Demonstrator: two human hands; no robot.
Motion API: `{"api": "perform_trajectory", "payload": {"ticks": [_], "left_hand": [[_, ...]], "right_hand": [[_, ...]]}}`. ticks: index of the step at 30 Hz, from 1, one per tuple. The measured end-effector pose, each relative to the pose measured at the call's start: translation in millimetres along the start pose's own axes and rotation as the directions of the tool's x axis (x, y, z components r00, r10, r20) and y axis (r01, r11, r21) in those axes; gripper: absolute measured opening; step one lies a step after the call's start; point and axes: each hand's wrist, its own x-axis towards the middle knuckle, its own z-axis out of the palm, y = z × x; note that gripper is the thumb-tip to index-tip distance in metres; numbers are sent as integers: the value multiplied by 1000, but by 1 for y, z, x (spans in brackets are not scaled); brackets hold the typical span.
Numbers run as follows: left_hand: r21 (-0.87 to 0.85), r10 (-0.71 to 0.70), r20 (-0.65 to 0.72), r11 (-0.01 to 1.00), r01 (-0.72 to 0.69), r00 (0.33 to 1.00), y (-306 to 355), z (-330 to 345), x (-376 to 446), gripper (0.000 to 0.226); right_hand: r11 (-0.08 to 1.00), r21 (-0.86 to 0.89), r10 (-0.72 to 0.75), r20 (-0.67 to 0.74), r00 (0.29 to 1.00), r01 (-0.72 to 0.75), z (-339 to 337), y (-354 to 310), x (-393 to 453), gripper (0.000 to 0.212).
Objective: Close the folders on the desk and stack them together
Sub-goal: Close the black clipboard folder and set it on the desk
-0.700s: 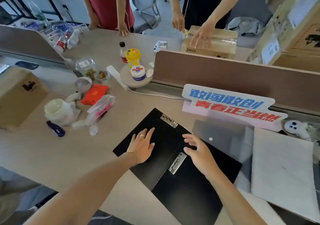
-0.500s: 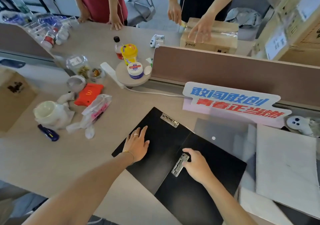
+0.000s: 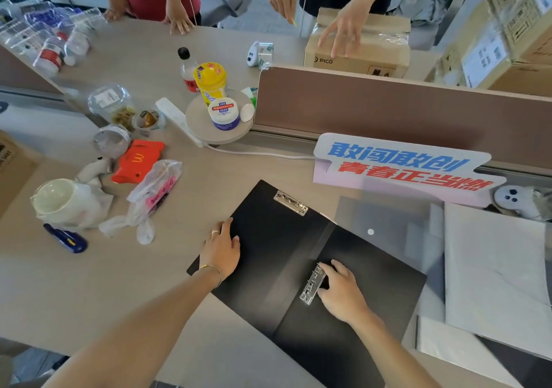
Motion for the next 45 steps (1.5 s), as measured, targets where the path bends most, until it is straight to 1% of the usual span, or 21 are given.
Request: {"api": "perform_trajectory", "payload": {"ticks": [4,10,13,18,20,22,24,26,29,34,36,38,39,41,43,45], "left_hand": [[-52,3,-26,999,-4,1000,1,-5,-1,53],[-90,3,-99,996,-12,995,10,-26,-10,51],[-113,24,-158,993,-42,987,15,-42,-21,50],[-149,99,-245,979,-139,964,30,-68,-50,51],[-156,119,-248,975,-161,961,42,-76,-68,45],[-130,154,-237,974,-188,959,56,-82,-88,35],[-103,189,-216,971,-215,958,70,-84,-109,25],[-125,216,-189,962,-242,958,84,-80,-132,19],[-219,246,-138,937,-271,959,104,-62,-168,19],[-292,349,-45,892,-346,936,138,-7,-217,26],[-334,385,-15,868,-367,923,148,22,-227,28],[-358,390,-3,859,-365,921,153,51,-228,30],[-350,372,3,870,-347,928,151,66,-224,30],[-314,293,6,909,-276,956,143,94,-208,30],[-295,150,5,945,-142,989,131,115,-188,31],[-281,9,10,960,-6,1000,125,128,-172,35]], "right_hand": [[1000,5,-23,-2,1000,23,4,4,-3,71],[998,38,-44,37,998,43,1,8,-7,77],[997,67,-48,65,997,44,-1,10,-9,79],[982,184,-60,136,989,34,-9,9,-12,82],[969,246,-64,166,984,22,-18,9,-15,78],[943,332,-64,174,983,3,-27,10,-19,67],[912,410,-75,145,987,9,-33,15,-25,53],[888,458,-109,101,989,51,-39,20,-39,40],[823,555,-166,40,985,116,-47,26,-68,30],[649,745,-211,-13,977,150,-68,44,-114,42],[579,802,-198,-39,979,149,-77,54,-125,43],[491,866,-132,-39,991,99,-82,67,-129,38],[444,894,-85,-20,996,56,-82,75,-129,33],[357,934,-5,35,999,-31,-82,91,-131,26],[322,942,35,87,996,-94,-82,107,-133,24],[280,948,63,139,988,-151,-80,123,-134,30]]}}
